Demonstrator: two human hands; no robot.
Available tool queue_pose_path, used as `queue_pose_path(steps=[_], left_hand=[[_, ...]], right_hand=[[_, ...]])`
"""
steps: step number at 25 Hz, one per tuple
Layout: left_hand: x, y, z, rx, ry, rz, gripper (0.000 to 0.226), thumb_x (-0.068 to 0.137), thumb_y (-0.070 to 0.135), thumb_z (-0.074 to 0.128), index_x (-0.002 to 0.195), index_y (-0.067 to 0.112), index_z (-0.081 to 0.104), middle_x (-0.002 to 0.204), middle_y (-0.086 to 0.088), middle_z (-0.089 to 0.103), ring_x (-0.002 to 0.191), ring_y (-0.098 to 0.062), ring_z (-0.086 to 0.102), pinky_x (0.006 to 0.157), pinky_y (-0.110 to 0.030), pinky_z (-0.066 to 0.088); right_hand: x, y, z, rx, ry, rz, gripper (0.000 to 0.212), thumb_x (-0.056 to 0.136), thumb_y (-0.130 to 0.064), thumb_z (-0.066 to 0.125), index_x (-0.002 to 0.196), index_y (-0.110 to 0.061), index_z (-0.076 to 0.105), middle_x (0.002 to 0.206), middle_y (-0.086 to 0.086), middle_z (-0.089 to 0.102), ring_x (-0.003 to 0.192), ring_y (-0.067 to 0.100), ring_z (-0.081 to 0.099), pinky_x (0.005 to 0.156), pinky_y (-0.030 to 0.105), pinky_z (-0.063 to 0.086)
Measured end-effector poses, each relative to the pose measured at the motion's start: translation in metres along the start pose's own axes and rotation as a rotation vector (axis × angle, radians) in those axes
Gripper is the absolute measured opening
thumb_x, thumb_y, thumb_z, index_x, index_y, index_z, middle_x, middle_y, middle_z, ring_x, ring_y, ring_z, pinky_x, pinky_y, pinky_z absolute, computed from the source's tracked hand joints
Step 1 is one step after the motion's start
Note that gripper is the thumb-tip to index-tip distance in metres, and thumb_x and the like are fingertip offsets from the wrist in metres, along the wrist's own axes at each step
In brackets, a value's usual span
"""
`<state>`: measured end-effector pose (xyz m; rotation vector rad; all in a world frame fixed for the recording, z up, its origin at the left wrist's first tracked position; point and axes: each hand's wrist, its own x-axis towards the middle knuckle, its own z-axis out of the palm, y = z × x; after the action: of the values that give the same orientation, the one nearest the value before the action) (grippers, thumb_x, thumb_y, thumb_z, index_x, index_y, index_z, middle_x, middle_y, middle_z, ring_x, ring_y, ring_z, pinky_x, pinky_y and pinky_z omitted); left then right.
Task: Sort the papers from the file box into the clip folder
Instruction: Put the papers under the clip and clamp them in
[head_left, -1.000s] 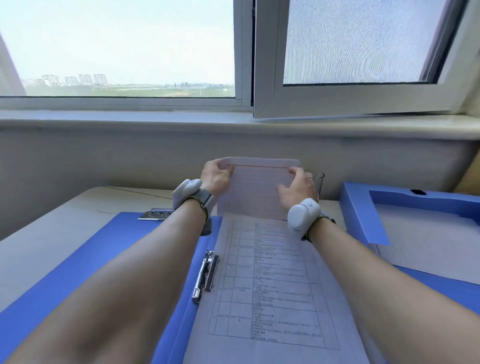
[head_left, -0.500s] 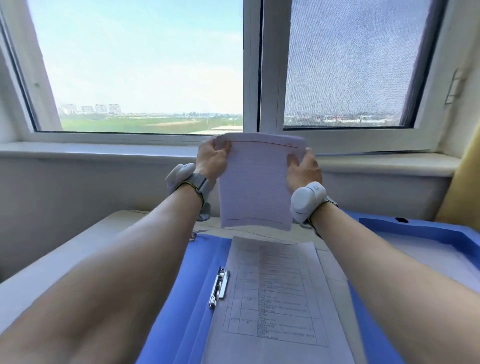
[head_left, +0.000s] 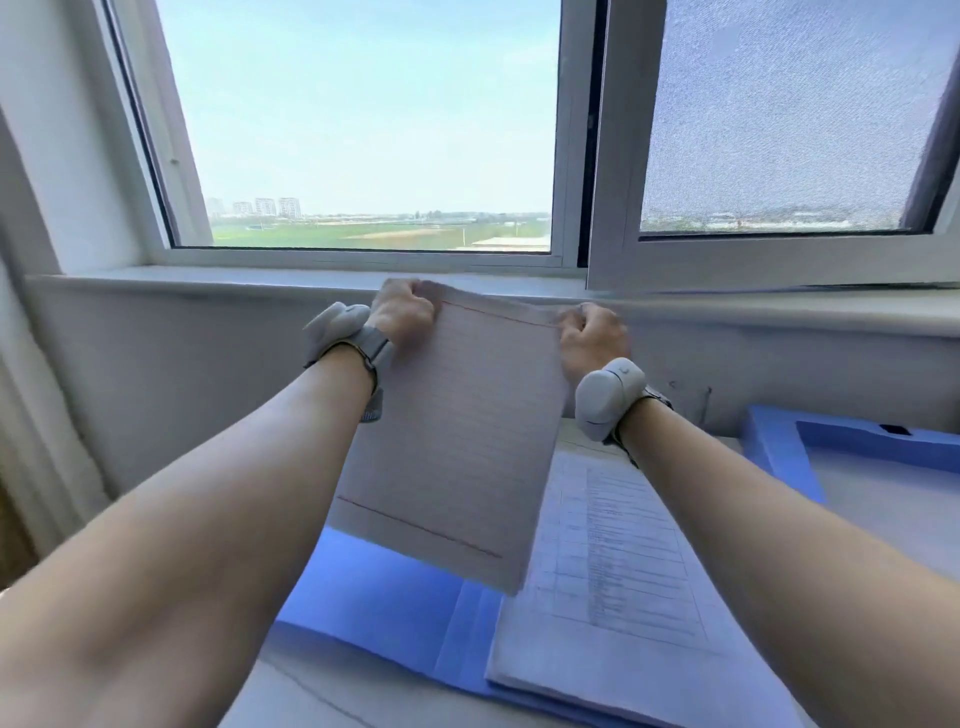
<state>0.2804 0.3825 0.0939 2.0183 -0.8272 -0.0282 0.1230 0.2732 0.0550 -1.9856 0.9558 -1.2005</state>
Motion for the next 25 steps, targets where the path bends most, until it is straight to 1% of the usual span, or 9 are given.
queue_pose_path(steps=[1, 4, 6, 9, 11, 13, 15, 19, 25], left_hand=[[-0.001, -0.018, 0.000, 0.032, -0.020, -0.033, 0.032, 0.093, 0.008, 0.050, 0.121, 0.012, 0.064, 0.122, -0.011, 0.066, 0.113, -0.028, 0.061, 0.092, -0.030, 0.047], [-0.007, -0.066, 0.004, 0.076, -0.074, -0.124, 0.028, 0.092, 0.006, 0.051, 0.113, 0.010, 0.068, 0.118, -0.014, 0.068, 0.112, -0.029, 0.063, 0.088, -0.029, 0.047], [-0.008, -0.094, 0.012, 0.127, -0.105, -0.171, 0.027, 0.092, 0.004, 0.051, 0.114, 0.005, 0.066, 0.118, -0.018, 0.067, 0.112, -0.030, 0.062, 0.082, -0.029, 0.047], [-0.007, -0.133, 0.026, 0.158, -0.147, -0.255, 0.027, 0.091, 0.000, 0.050, 0.114, 0.000, 0.064, 0.111, -0.019, 0.067, 0.104, -0.031, 0.064, 0.060, -0.023, 0.047], [-0.004, -0.153, 0.035, 0.156, -0.144, -0.297, 0.029, 0.091, 0.000, 0.051, 0.116, 0.002, 0.065, 0.114, -0.019, 0.067, 0.106, -0.035, 0.064, 0.067, -0.030, 0.049], [0.000, -0.166, 0.043, 0.232, -0.108, -0.316, 0.030, 0.091, 0.004, 0.052, 0.117, 0.004, 0.065, 0.116, -0.018, 0.067, 0.110, -0.035, 0.062, 0.082, -0.034, 0.048], [0.004, -0.172, 0.051, 0.312, -0.069, -0.308, 0.029, 0.091, 0.004, 0.052, 0.117, 0.002, 0.065, 0.118, -0.019, 0.067, 0.112, -0.034, 0.061, 0.091, -0.035, 0.047], [0.012, -0.172, 0.061, 0.392, -0.026, -0.305, 0.032, 0.093, 0.002, 0.049, 0.122, 0.005, 0.063, 0.123, -0.015, 0.065, 0.115, -0.032, 0.059, 0.094, -0.033, 0.046], [0.017, -0.172, 0.065, 0.447, -0.020, -0.334, 0.037, 0.094, 0.005, 0.048, 0.129, 0.013, 0.059, 0.131, -0.012, 0.060, 0.123, -0.029, 0.054, 0.099, -0.030, 0.042]], right_hand=[[-0.006, 0.007, 0.014, -0.012, -0.056, 0.018, 0.028, 0.096, -0.024, 0.045, 0.099, -0.008, 0.068, 0.098, 0.015, 0.069, 0.099, 0.032, 0.061, 0.070, 0.023, 0.035], [-0.022, 0.028, 0.052, -0.076, -0.223, 0.083, 0.030, 0.094, -0.023, 0.048, 0.070, -0.011, 0.062, 0.074, 0.007, 0.059, 0.085, 0.028, 0.058, 0.067, 0.024, 0.035], [-0.033, 0.044, 0.074, -0.110, -0.309, 0.136, 0.026, 0.091, -0.020, 0.049, 0.072, -0.011, 0.065, 0.075, 0.004, 0.057, 0.078, 0.023, 0.054, 0.064, 0.023, 0.035], [-0.043, 0.065, 0.103, -0.123, -0.356, 0.172, 0.025, 0.082, -0.013, 0.050, 0.075, 0.005, 0.066, 0.068, 0.008, 0.056, 0.065, 0.019, 0.051, 0.054, 0.028, 0.045], [-0.045, 0.076, 0.115, -0.120, -0.365, 0.215, 0.027, 0.082, -0.014, 0.051, 0.080, 0.006, 0.068, 0.069, 0.014, 0.064, 0.063, 0.022, 0.056, 0.063, 0.037, 0.057], [-0.042, 0.083, 0.124, -0.152, -0.364, 0.247, 0.028, 0.082, -0.015, 0.052, 0.082, 0.007, 0.070, 0.077, 0.020, 0.071, 0.063, 0.021, 0.054, 0.070, 0.040, 0.058], [-0.038, 0.087, 0.130, -0.179, -0.364, 0.248, 0.029, 0.082, -0.014, 0.052, 0.087, 0.007, 0.071, 0.083, 0.020, 0.072, 0.065, 0.020, 0.051, 0.069, 0.037, 0.057], [-0.031, 0.086, 0.136, -0.217, -0.340, 0.269, 0.029, 0.086, -0.016, 0.049, 0.095, 0.000, 0.071, 0.095, 0.016, 0.071, 0.076, 0.030, 0.059, 0.064, 0.025, 0.046], [-0.028, 0.085, 0.140, -0.277, -0.327, 0.277, 0.021, 0.085, -0.014, 0.048, 0.070, -0.006, 0.062, 0.081, 0.013, 0.062, 0.072, 0.030, 0.052, 0.054, 0.020, 0.035]])
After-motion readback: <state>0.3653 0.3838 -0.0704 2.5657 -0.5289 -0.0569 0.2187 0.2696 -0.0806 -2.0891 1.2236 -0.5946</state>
